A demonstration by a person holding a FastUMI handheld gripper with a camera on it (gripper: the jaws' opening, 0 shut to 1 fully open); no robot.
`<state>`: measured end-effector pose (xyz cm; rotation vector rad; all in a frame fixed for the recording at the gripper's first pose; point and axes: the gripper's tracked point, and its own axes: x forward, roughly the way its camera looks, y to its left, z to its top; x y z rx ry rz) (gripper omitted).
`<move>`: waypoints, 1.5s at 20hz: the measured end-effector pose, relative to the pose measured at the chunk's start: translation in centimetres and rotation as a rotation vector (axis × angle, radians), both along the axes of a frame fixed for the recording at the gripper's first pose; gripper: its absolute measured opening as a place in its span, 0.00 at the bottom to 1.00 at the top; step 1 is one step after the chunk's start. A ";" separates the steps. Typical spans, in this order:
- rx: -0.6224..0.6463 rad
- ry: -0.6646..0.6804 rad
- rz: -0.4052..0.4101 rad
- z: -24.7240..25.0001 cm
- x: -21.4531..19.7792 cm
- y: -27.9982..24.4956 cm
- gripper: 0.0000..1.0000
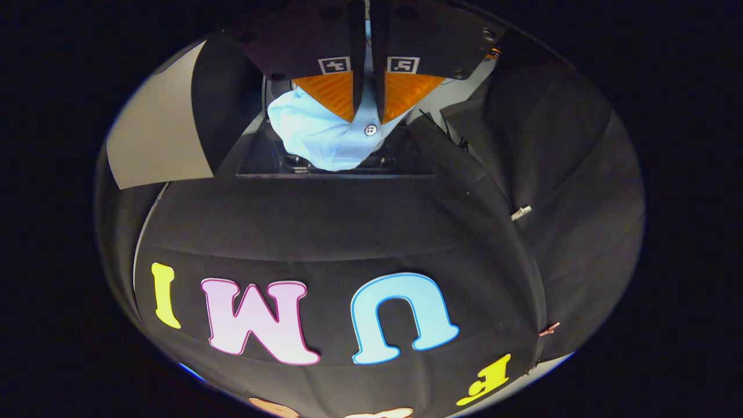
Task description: Put the clothes into the washing machine and then close the washing machine lid.
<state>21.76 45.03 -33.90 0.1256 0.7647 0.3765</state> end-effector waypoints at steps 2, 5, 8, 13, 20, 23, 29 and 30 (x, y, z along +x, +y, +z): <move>-0.012 0.043 0.000 -2.1 -0.1 0.4 0.09; -0.085 0.036 -0.024 -2.6 -0.5 -1.5 0.77; -0.104 0.057 -0.043 -4.7 0.3 -1.5 0.99; -0.074 0.027 -0.050 -4.2 0.5 -2.4 0.99; -0.068 -0.056 -0.074 -3.2 1.9 -4.4 0.99; -0.064 -0.036 -0.094 -3.7 1.7 -5.4 1.00; -0.104 -0.004 -0.052 -5.6 0.1 -5.9 0.99; -0.107 0.000 -0.043 -5.7 -0.2 -5.9 0.99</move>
